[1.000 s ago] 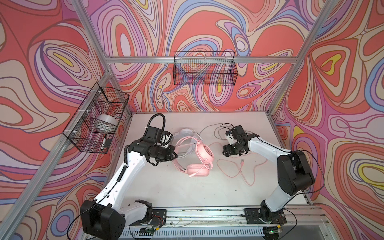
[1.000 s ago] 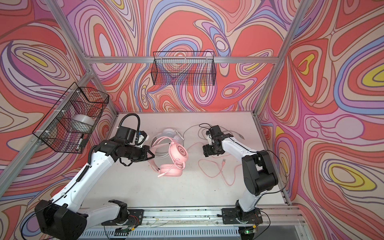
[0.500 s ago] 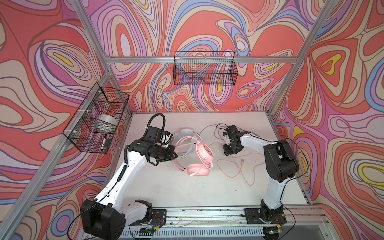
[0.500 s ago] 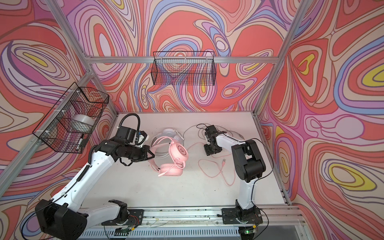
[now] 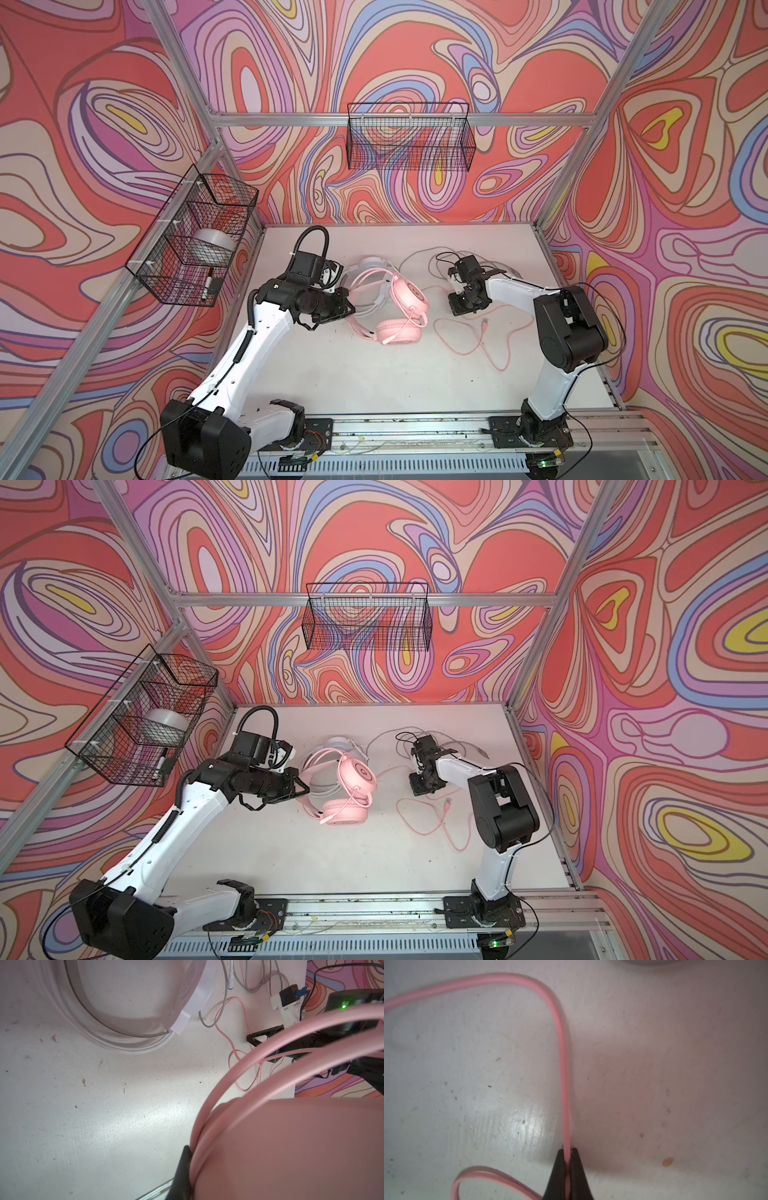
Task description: Wrap the headphones
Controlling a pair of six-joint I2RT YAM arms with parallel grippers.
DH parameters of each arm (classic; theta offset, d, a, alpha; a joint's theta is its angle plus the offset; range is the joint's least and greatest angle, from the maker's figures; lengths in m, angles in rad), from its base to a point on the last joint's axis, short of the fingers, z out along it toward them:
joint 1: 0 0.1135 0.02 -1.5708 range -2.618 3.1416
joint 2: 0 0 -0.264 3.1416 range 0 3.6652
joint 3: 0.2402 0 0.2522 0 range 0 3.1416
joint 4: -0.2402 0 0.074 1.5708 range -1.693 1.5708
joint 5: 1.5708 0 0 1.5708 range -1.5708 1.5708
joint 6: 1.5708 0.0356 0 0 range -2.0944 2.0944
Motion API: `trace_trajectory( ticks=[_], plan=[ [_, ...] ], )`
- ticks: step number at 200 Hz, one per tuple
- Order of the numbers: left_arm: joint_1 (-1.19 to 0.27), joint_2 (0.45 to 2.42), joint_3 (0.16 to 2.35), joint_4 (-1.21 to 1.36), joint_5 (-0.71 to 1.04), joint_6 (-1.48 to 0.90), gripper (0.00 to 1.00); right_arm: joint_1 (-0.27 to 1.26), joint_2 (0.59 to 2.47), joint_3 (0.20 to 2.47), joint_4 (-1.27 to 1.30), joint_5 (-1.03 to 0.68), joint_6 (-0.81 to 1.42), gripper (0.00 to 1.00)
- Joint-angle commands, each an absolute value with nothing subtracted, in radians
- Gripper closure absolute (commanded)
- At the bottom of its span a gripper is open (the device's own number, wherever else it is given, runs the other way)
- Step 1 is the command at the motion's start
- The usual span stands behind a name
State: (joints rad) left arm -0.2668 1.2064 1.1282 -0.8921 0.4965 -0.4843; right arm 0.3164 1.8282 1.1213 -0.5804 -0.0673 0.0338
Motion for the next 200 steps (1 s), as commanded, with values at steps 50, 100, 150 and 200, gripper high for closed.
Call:
trace_trajectory(
  ticks=[50,100,150,200],
  plan=[
    [-0.257,1.224,1.167,-0.774,0.456,-0.720,1.00,0.432,1.616,0.996,-0.555,-0.131,0.022,1.00],
    [-0.250,1.254,1.231,-0.793,0.312,-0.792,1.00,0.522,1.431,0.905,-0.516,-0.138,0.033,1.00],
    [-0.248,1.306,1.276,-0.848,0.159,-0.842,1.00,0.566,1.192,0.827,-0.518,-0.238,-0.085,1.00],
    [-0.252,1.369,1.343,-0.940,0.082,-0.854,1.00,0.632,1.108,0.877,-0.635,-0.324,-0.256,1.00]
  ],
)
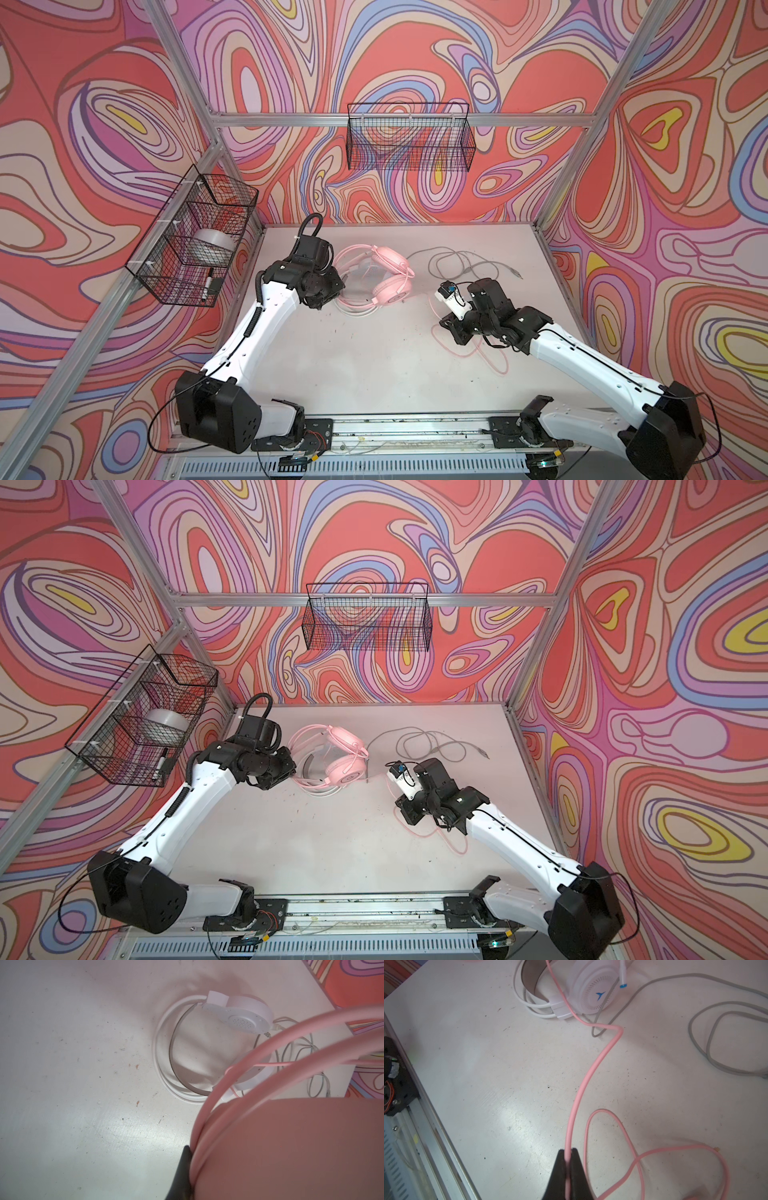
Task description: Wrap the headphones
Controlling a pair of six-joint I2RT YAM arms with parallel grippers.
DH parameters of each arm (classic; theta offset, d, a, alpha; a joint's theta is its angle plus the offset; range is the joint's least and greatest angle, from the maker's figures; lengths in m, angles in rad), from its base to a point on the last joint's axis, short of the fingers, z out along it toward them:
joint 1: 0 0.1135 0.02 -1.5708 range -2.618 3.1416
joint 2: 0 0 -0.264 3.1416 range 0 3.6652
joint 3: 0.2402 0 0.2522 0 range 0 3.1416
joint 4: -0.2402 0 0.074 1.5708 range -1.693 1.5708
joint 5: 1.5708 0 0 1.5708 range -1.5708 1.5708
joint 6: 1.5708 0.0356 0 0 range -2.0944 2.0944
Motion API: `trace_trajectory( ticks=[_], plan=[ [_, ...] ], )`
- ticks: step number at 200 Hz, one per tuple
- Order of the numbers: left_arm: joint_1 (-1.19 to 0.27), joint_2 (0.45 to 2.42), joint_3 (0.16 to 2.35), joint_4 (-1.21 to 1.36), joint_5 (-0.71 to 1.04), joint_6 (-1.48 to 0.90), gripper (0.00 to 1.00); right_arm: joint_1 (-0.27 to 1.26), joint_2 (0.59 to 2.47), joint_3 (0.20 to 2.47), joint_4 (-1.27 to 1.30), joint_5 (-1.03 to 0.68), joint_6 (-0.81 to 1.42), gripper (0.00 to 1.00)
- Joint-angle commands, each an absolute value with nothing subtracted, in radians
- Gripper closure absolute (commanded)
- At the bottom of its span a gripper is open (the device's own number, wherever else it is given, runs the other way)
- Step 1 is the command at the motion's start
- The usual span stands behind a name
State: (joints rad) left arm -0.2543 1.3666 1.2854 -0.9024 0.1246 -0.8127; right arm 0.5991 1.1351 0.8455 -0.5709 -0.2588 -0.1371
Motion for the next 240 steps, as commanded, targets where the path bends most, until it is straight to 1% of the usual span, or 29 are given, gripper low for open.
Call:
trace_trajectory(
  ticks=[1,47,105,145,176,201,240],
  plan=[
    [-0.252,1.370,1.344,-0.942,0.079,-0.855,1.00,0.634,1.106,0.878,-0.636,-0.326,-0.260,1.00],
    [-0.259,1.374,1.366,-0.975,0.008,-0.869,1.00,0.684,1.031,0.918,-0.656,-0.380,-0.391,1.00],
    [-0.293,1.400,1.385,-0.992,-0.036,-0.887,1.00,0.745,1.084,1.052,-0.745,-0.457,-0.505,1.00],
    [-0.308,1.415,1.401,-1.012,-0.067,-0.888,1.00,0.775,1.111,1.142,-0.785,-0.483,-0.571,1.00],
    [-0.317,1.422,1.396,-1.017,-0.070,-0.891,1.00,0.793,1.159,1.212,-0.866,-0.500,-0.631,1.00],
    [-0.329,1.429,1.396,-1.026,-0.078,-0.881,1.00,0.806,1.184,1.250,-0.881,-0.516,-0.637,1.00],
    [-0.362,1.454,1.405,-1.049,-0.101,-0.864,1.00,0.807,1.206,1.323,-0.831,-0.537,-0.599,1.00]
  ],
)
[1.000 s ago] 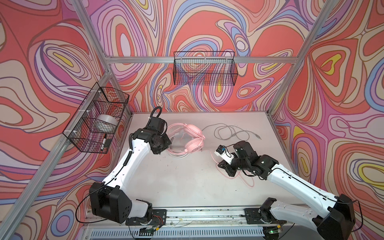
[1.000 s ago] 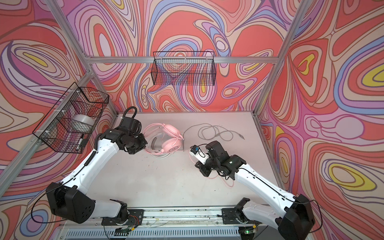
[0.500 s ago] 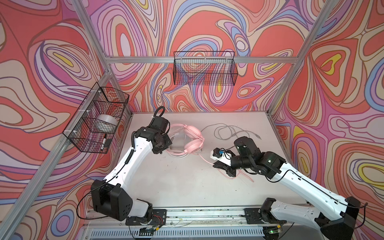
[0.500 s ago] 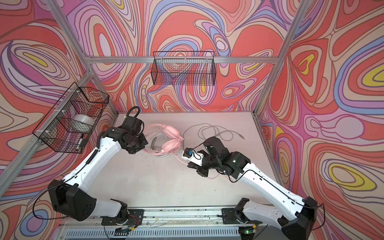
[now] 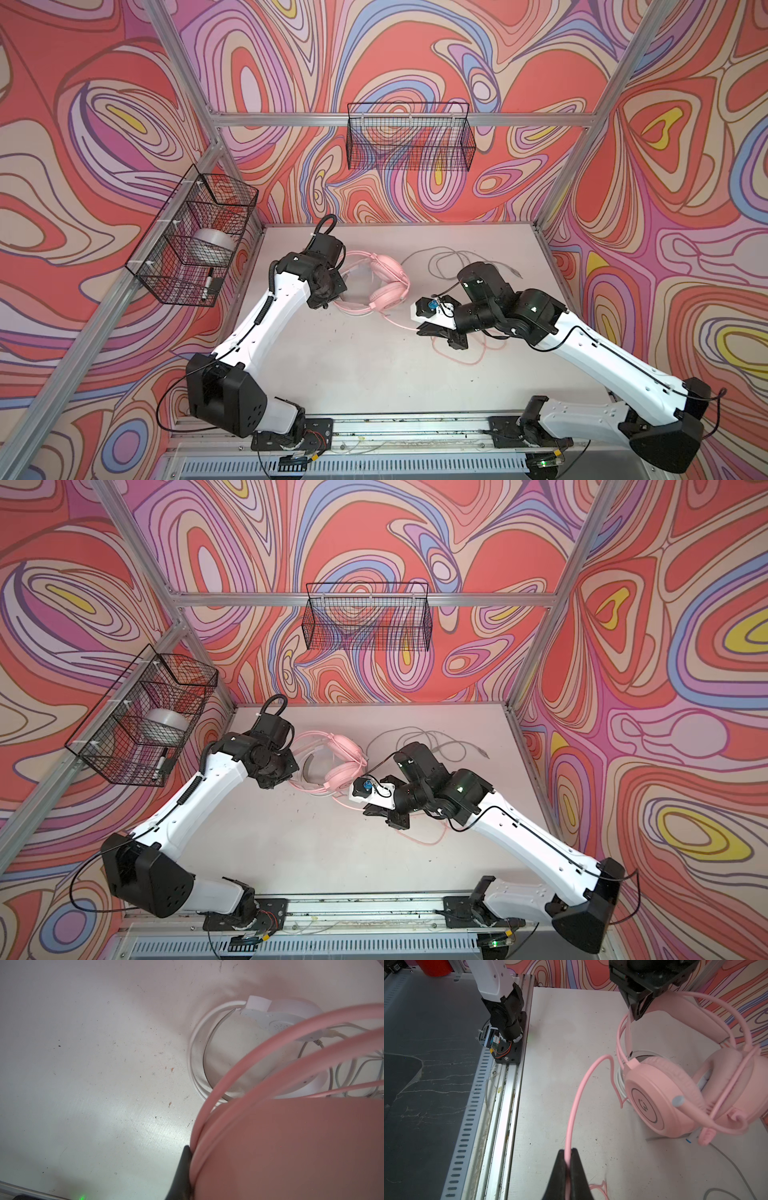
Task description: Wrap the headphones
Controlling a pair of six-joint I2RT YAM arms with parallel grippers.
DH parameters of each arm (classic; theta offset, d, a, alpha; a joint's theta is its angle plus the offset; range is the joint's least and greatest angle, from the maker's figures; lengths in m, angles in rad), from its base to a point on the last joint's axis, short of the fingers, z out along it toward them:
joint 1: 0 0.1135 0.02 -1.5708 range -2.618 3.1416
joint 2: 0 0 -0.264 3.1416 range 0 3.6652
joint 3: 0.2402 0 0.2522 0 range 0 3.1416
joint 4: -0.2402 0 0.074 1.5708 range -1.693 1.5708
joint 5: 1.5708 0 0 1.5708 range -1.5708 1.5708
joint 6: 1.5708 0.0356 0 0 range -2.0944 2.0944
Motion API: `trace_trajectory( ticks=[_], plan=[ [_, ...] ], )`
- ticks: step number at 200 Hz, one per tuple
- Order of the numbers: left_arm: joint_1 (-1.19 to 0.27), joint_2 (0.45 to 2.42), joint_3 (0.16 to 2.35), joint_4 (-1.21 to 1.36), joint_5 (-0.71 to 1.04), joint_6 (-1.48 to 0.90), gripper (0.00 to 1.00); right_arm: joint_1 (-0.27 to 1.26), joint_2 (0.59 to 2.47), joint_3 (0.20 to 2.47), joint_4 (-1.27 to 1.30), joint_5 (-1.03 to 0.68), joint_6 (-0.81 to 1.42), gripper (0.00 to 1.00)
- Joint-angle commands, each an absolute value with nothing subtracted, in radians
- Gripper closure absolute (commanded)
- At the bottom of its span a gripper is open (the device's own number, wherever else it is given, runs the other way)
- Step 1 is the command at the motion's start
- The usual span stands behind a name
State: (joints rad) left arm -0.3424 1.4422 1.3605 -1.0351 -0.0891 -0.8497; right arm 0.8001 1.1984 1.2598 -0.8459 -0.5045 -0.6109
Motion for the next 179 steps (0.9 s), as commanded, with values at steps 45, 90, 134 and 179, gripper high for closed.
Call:
trace_trajectory(
  ticks=[45,90,134,179],
  plan=[
    [-0.398,1.467,1.418,-1.072,-0.113,-0.839,1.00,0.806,1.264,1.430,-0.850,-0.519,-0.613,1.00],
    [-0.415,1.461,1.409,-1.078,-0.096,-0.796,1.00,0.783,1.334,1.533,-0.876,-0.476,-0.579,1.00],
    [-0.424,1.443,1.368,-1.044,-0.044,-0.753,1.00,0.692,1.387,1.608,-0.873,-0.545,-0.517,1.00],
    [-0.432,1.429,1.329,-0.988,0.040,-0.680,1.00,0.591,1.444,1.644,-0.856,-0.563,-0.470,1.00]
  ],
)
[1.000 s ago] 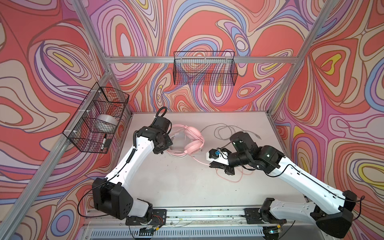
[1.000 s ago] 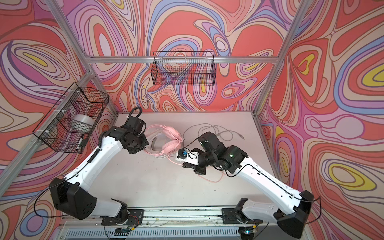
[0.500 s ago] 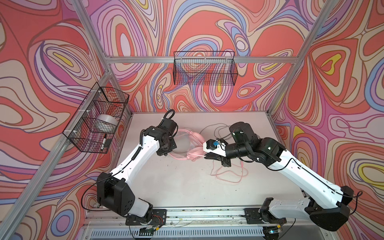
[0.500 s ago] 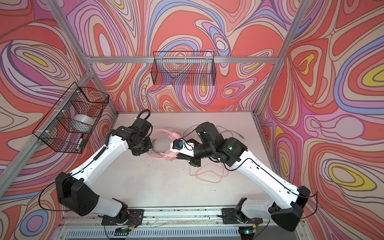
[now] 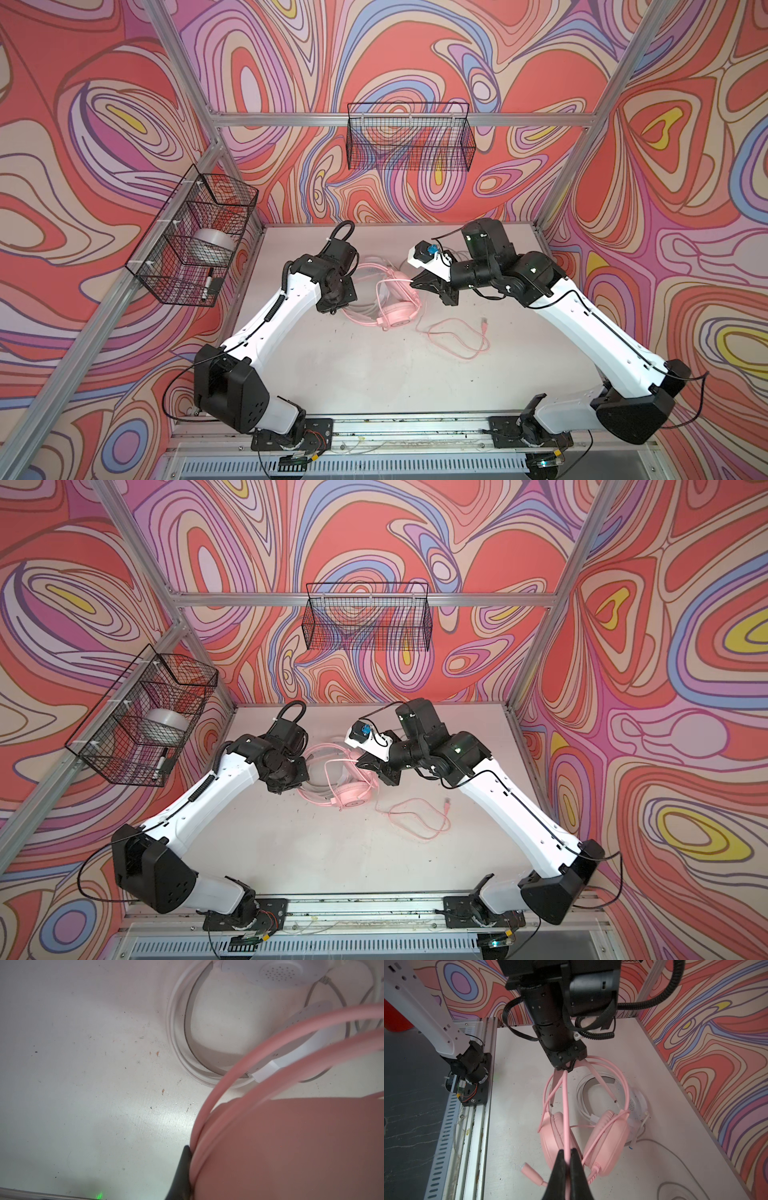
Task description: Wrap the headphones
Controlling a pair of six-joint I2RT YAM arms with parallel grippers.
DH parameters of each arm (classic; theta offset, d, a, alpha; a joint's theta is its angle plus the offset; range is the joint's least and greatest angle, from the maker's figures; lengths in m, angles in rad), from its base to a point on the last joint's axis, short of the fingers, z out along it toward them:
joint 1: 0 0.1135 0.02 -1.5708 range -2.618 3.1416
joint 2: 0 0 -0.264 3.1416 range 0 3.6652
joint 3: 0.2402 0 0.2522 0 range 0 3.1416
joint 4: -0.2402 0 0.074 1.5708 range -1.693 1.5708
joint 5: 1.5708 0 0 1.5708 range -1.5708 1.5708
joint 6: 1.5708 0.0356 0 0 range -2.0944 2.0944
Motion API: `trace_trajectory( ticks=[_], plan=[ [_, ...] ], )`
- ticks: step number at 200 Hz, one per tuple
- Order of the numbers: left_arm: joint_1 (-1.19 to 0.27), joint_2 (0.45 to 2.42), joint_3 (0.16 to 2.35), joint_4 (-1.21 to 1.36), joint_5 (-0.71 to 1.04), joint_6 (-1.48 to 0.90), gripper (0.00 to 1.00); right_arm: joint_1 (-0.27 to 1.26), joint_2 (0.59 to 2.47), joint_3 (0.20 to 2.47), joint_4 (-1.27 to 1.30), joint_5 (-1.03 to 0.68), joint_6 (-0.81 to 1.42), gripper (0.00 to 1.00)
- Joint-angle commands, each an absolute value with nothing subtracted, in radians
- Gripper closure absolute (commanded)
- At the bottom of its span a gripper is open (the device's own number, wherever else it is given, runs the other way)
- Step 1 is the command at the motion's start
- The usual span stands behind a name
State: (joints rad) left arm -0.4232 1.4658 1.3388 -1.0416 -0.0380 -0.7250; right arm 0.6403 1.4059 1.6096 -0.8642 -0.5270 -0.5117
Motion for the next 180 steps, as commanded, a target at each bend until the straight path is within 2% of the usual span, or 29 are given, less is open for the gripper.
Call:
trace_trajectory(
  ticks=[1,84,180],
  plan=[
    [-0.432,1.429,1.328,-0.987,0.043,-0.677,1.00,0.589,1.445,1.646,-0.856,-0.562,-0.467,1.00],
    [-0.440,1.377,1.292,-1.009,0.138,-0.539,1.00,0.404,1.603,1.689,-0.862,-0.514,-0.377,1.00],
    [-0.440,1.239,1.185,-0.998,0.243,-0.457,1.00,0.339,1.724,1.588,-0.714,-0.489,-0.175,1.00]
  ],
)
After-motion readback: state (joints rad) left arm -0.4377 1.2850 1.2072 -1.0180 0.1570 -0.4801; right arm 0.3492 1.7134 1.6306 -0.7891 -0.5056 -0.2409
